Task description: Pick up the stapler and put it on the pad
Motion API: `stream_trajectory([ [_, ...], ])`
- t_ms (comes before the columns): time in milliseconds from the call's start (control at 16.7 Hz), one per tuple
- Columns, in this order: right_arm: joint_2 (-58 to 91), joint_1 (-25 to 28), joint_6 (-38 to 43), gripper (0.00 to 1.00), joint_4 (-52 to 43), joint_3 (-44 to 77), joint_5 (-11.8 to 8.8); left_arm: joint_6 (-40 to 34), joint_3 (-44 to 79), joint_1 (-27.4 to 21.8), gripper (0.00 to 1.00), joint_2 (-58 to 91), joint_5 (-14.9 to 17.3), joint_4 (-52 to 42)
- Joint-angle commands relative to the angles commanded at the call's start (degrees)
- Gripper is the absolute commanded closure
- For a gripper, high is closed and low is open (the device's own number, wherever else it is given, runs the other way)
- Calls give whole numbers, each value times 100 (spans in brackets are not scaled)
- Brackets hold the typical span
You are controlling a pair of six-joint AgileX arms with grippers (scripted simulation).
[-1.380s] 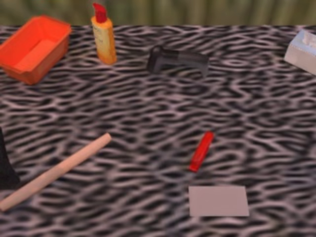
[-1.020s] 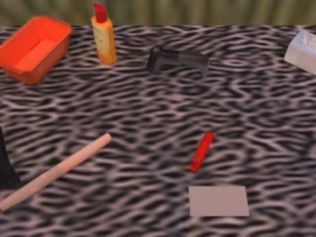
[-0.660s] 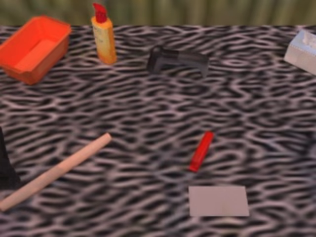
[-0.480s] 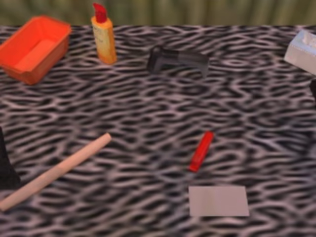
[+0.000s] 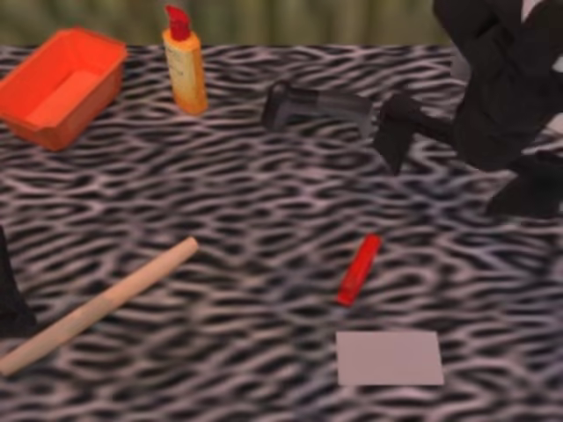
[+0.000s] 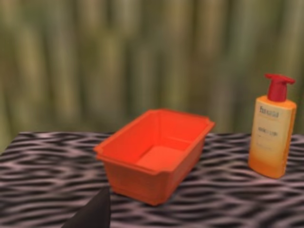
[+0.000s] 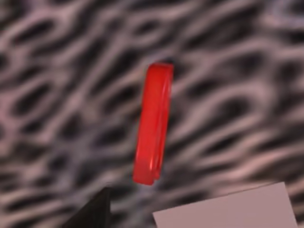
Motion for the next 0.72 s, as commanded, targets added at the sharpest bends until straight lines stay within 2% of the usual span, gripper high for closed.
stream_trajectory([
  [360,2088,605,1104,0,-1174,1923,-11,0,0,0,0,0,0,0],
  [720,2409,712,1306,0,-1364,2299,-12,0,0,0,0,0,0,0],
])
